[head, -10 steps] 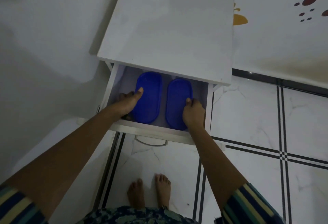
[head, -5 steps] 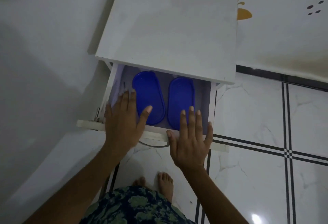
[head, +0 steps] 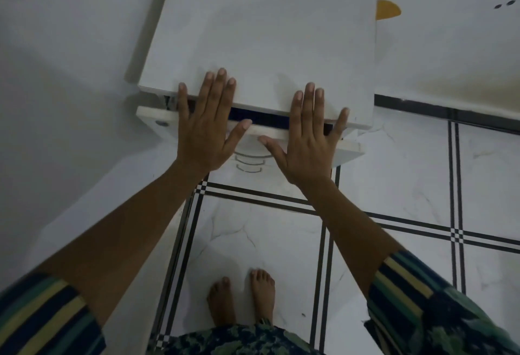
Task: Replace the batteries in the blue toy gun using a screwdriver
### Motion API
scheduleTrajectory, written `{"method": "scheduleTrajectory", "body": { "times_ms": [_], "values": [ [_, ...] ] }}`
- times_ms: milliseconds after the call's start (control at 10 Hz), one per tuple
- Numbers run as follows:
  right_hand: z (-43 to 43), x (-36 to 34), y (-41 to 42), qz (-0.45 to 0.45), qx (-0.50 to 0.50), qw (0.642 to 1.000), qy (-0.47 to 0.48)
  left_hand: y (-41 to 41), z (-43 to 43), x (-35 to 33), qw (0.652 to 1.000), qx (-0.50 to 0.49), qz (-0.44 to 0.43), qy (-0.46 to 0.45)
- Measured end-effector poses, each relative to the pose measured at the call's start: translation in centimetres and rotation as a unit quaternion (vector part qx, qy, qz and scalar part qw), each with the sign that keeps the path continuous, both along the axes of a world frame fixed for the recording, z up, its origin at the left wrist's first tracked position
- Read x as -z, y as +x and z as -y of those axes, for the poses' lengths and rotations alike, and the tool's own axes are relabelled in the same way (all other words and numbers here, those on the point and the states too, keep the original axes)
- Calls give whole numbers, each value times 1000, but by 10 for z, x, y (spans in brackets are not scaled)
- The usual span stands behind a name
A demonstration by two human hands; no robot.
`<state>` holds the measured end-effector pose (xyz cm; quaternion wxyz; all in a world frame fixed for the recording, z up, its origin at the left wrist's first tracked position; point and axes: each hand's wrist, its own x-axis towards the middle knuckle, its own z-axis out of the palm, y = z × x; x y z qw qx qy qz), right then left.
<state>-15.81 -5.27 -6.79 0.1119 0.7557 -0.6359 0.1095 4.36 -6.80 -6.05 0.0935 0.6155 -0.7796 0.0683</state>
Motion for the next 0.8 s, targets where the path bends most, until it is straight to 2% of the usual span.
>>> {"method": "scheduleTrajectory", "body": {
  "times_ms": [100,300,400,600,700,800],
  "values": [
    [13,10,-6,-9,-26,999,-30,3,2,11,999,19,6,-40],
    [20,28,-8,-31,-4,996,-89,3,11,20,991,-17,38,-130],
    [19,22,-4,-18,-3,998,-60,0,14,10,995,-5,21,-100],
    [-26,-7,6,173,33,984,31,-14,-29,-20,992,6,-122,21],
    [-40,-18,1,178,3,982,61,-14,-55,-18,990,2,-142,20],
    [-23,-61,-5,198,-30,978,56,-10,-47,-55,986,14,-162,-27]
  ]
}}
